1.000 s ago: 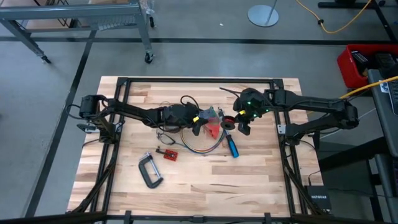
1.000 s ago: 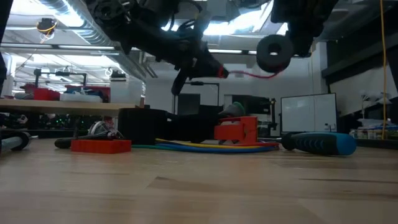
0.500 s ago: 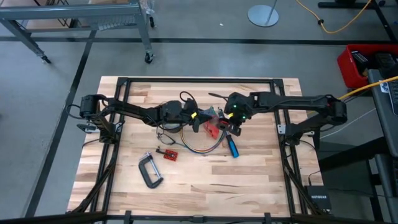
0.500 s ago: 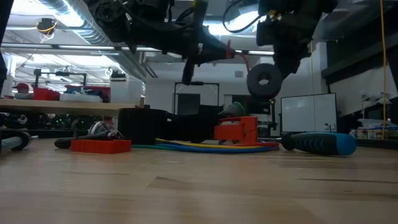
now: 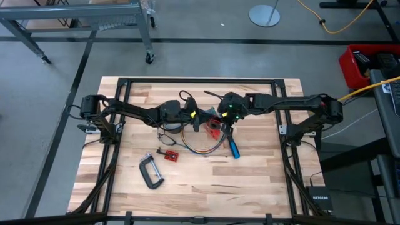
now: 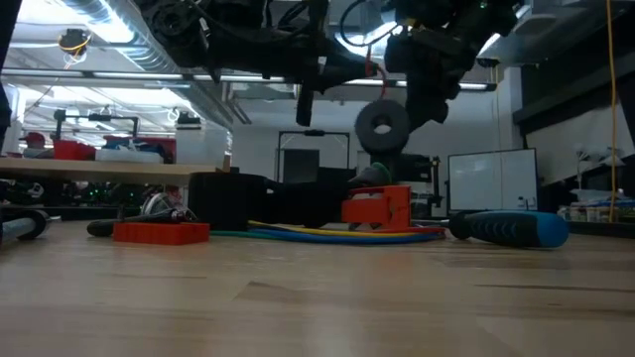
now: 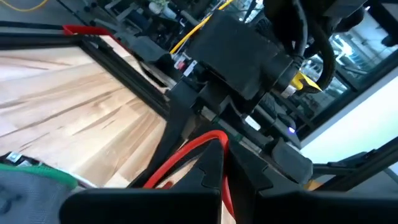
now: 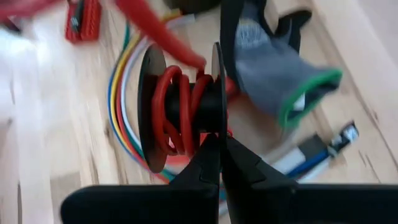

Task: Coil cords
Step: Coil the red wire cable onto the black spool

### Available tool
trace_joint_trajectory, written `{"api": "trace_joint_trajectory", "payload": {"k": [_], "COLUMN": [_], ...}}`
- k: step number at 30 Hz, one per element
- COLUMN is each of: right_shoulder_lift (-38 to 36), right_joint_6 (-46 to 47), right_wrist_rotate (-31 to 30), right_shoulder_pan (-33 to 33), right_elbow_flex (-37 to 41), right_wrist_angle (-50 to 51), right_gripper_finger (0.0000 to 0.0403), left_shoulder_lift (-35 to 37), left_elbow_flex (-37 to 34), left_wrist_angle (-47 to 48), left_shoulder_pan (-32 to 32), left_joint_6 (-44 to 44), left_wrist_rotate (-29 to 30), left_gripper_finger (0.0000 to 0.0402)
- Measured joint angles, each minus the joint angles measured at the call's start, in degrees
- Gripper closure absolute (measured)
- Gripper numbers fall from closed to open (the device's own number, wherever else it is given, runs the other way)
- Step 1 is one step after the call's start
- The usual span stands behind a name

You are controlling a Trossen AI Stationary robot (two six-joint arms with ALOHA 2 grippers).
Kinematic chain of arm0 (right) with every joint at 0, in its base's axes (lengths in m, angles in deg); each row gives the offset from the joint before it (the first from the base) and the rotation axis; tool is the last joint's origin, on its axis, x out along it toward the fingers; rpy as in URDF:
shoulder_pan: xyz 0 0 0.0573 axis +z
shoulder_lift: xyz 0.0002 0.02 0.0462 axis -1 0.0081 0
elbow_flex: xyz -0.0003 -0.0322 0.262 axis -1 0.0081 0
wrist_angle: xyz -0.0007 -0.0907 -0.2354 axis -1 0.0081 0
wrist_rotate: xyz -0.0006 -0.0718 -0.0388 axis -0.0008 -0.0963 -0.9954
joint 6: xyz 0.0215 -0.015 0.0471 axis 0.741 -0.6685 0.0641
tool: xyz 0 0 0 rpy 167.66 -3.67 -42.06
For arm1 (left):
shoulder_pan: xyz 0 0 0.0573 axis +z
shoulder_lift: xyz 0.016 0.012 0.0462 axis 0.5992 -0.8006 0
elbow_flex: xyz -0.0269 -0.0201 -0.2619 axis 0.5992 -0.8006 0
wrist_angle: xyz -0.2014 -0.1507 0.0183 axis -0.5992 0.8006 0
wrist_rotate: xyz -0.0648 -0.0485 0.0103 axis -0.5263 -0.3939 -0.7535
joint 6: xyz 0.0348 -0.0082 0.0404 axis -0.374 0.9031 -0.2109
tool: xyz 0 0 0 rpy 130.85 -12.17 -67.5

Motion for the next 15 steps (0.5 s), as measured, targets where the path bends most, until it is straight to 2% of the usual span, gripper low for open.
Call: {"api": "trace_joint_trajectory", "payload": {"k": [3,10,15], "right_shoulder_lift": [0.1,0.1,0.1], "right_joint_6": [1.3,4.7,6.3], "right_wrist_rotate": [-0.4,-7.2,-9.2], "right_shoulder_pan": [0.0,0.0,0.0], "right_elbow_flex": [0.0,0.0,0.0], "right_wrist_angle": [-4.3,-14.0,-19.2], "right_gripper_finger": [0.0398,0.0398,0.0398], "left_shoulder_lift": [0.0,0.0,0.0], "left_elbow_flex": [0.0,0.0,0.0], "left_wrist_angle": [-0.7,-0.7,-0.3], "left_shoulder_pan": [-0.4,-1.9,-2.4], "left_joint_6": [0.0,0.0,-1.4], "left_wrist_rotate": [0.0,0.8,1.6], "left_gripper_finger": [0.0401,0.0401,0.0401]}}
